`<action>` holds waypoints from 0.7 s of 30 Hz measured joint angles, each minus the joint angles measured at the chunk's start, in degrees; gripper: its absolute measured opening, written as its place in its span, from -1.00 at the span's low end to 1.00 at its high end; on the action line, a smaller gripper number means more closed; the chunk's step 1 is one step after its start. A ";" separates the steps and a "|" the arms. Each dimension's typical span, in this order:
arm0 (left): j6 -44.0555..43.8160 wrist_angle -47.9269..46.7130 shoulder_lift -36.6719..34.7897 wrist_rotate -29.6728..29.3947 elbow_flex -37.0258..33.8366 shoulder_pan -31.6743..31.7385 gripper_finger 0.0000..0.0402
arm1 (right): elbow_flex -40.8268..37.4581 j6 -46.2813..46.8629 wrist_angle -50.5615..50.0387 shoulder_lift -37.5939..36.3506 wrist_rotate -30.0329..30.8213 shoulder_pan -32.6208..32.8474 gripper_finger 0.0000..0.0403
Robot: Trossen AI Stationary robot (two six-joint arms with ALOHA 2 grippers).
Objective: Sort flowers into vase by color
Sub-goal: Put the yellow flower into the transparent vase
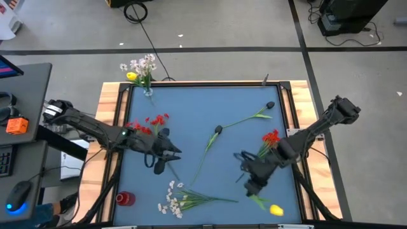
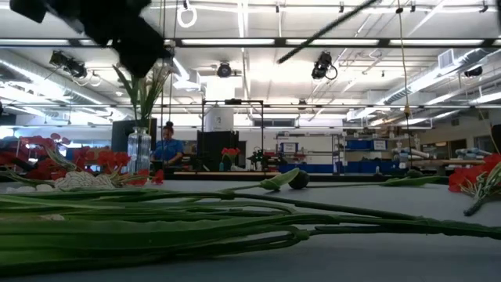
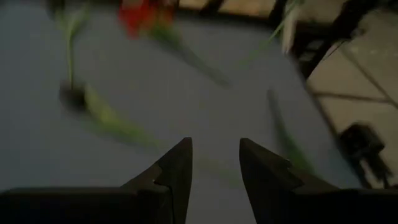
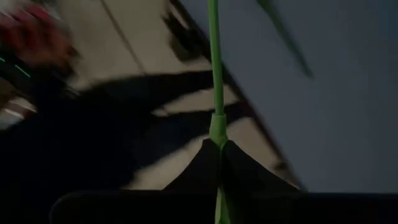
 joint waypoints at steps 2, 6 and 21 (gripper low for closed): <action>4.17 2.80 0.03 -0.90 -0.01 -1.09 -0.32 | 0.00 3.73 4.73 0.54 -1.69 -2.83 -0.89; 11.11 7.69 0.22 -1.74 -0.02 -3.07 -0.32 | 0.04 10.87 15.68 2.10 -3.08 -7.52 -0.89; 24.15 17.17 0.31 -5.52 -0.04 -3.29 -0.32 | 0.08 47.18 44.94 13.21 -5.62 -17.22 -0.89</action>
